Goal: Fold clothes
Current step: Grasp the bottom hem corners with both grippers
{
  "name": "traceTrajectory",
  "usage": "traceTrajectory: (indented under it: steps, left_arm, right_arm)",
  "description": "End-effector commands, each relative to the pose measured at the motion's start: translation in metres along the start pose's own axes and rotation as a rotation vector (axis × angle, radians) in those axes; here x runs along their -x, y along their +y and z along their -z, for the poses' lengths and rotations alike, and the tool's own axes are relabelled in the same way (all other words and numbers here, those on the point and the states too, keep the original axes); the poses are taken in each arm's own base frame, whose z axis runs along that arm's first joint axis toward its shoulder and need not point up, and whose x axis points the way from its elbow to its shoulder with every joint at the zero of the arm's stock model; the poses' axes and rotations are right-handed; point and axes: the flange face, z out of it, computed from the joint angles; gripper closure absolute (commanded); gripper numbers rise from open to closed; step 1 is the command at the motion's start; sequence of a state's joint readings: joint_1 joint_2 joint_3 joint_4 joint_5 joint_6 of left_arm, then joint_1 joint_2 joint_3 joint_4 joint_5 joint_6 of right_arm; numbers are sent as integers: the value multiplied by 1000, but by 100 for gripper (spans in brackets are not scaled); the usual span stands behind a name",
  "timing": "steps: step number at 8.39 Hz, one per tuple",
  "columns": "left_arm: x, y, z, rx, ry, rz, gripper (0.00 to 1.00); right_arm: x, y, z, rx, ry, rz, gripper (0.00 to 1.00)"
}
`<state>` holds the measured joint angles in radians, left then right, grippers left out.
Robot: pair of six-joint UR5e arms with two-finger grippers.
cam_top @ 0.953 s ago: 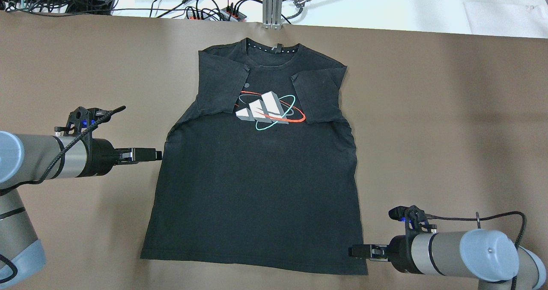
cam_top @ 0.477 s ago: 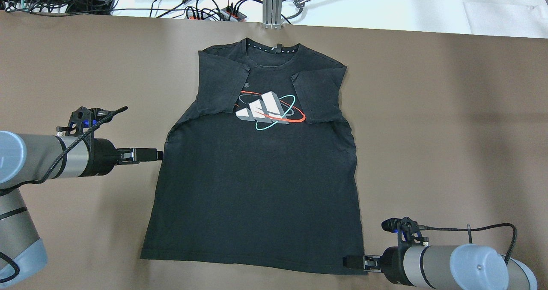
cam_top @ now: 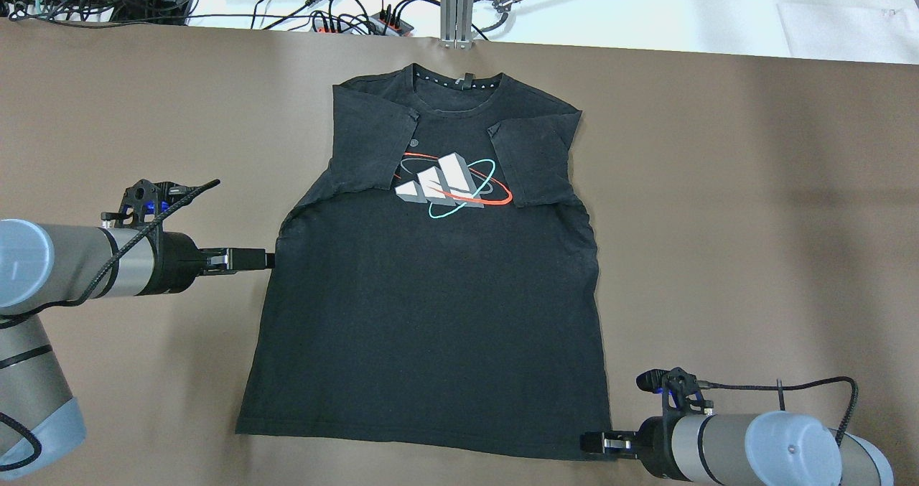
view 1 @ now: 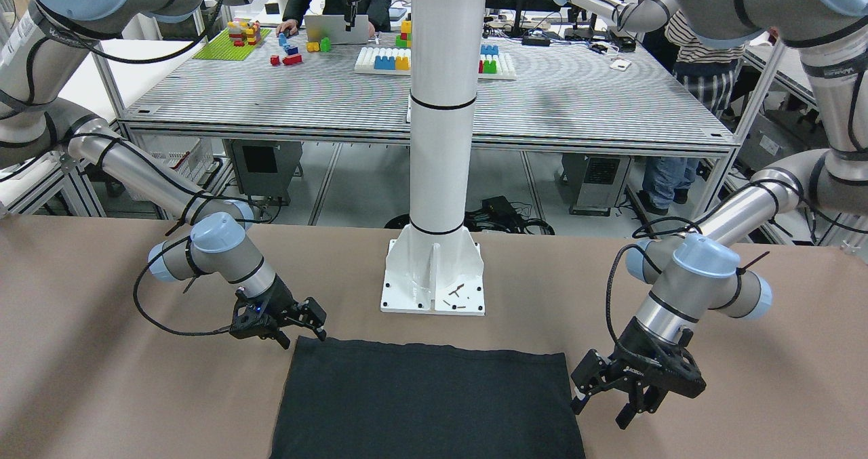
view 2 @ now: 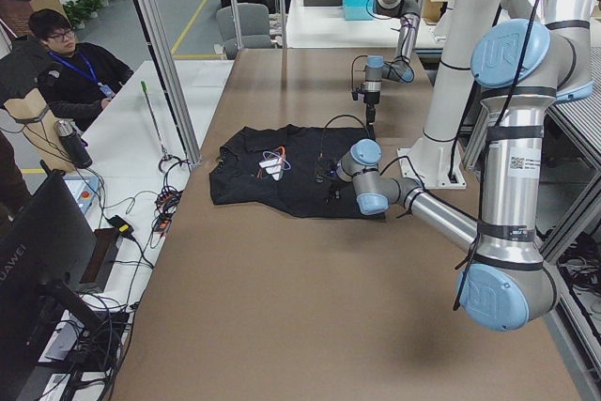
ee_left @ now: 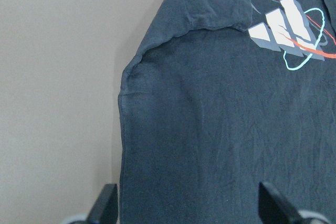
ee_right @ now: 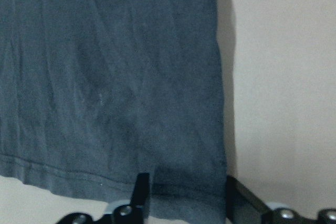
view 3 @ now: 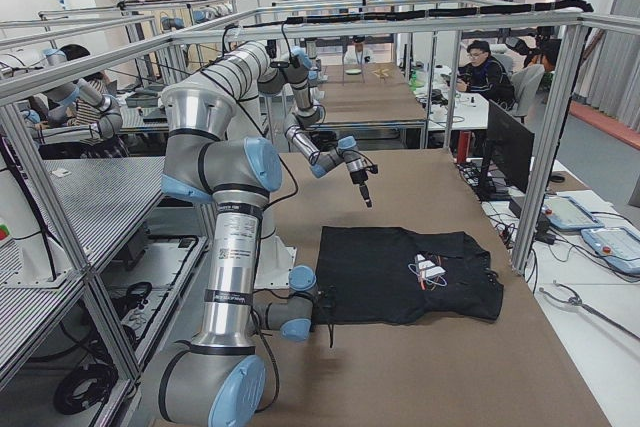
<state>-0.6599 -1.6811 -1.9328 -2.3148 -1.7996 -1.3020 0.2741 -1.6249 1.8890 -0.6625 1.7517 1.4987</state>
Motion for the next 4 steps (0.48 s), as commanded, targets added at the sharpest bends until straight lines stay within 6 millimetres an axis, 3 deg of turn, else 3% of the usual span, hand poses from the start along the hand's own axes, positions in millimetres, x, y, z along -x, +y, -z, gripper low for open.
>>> traceTrajectory:
  steps: [1, 4]
  left_arm:
    - [1, 0, -3, 1, -4, -2, 6]
    - [-4, -2, -1, -3, 6, -4, 6]
  right_arm:
    - [4, 0, 2, -1, -10, 2, 100]
    - [17, 0, 23, -8, -51, 5, 100]
